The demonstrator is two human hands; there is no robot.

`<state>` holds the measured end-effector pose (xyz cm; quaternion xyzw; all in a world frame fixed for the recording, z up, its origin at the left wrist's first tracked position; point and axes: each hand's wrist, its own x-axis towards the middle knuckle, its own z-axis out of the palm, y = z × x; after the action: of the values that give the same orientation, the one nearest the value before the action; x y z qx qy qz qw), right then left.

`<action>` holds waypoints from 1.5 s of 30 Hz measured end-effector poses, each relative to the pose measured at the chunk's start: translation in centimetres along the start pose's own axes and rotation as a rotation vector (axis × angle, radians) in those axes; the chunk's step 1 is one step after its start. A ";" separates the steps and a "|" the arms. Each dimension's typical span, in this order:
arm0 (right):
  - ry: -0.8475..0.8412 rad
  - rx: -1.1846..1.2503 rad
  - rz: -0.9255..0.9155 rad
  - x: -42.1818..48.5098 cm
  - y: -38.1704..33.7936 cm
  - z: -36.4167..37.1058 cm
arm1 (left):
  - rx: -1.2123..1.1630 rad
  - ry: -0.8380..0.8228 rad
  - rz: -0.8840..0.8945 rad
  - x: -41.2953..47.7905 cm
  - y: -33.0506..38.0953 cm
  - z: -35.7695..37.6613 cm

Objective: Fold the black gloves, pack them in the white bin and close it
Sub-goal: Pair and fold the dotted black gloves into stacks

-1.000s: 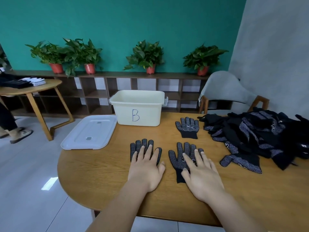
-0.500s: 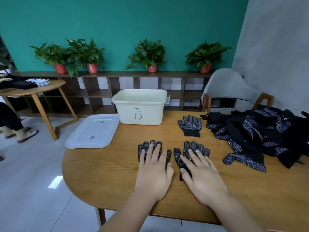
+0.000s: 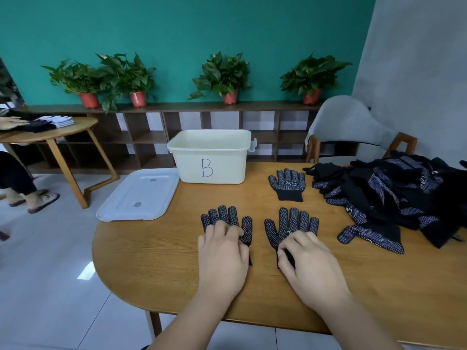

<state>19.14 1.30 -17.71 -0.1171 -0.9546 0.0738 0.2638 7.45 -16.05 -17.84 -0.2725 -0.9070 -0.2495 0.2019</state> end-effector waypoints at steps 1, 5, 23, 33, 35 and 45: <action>-0.012 -0.010 0.014 0.1 0.0 0.1 | -0.002 -0.027 -0.048 0.1 -0.2 0.0; -0.008 -0.024 0.053 0.0 0.1 0.3 | -0.071 -0.136 -0.134 0.4 -0.6 -0.2; 0.003 0.386 0.077 0.5 1.2 -0.5 | -0.588 -0.047 -0.030 0.6 2.9 -0.6; 0.095 0.551 0.376 0.6 1.1 -1.8 | -0.203 -0.136 0.071 0.7 3.2 2.1; 0.134 0.670 0.404 0.7 1.3 -1.9 | -0.193 -0.170 0.094 0.8 3.3 2.1; 0.074 0.832 0.282 3.9 2.0 -9.8 | -0.232 -0.208 0.093 1.0 3.0 1.7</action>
<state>21.35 5.04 -7.88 -0.1325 -0.8083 0.4827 0.3100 8.09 -12.49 -17.68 -0.3603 -0.8744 -0.3136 0.0855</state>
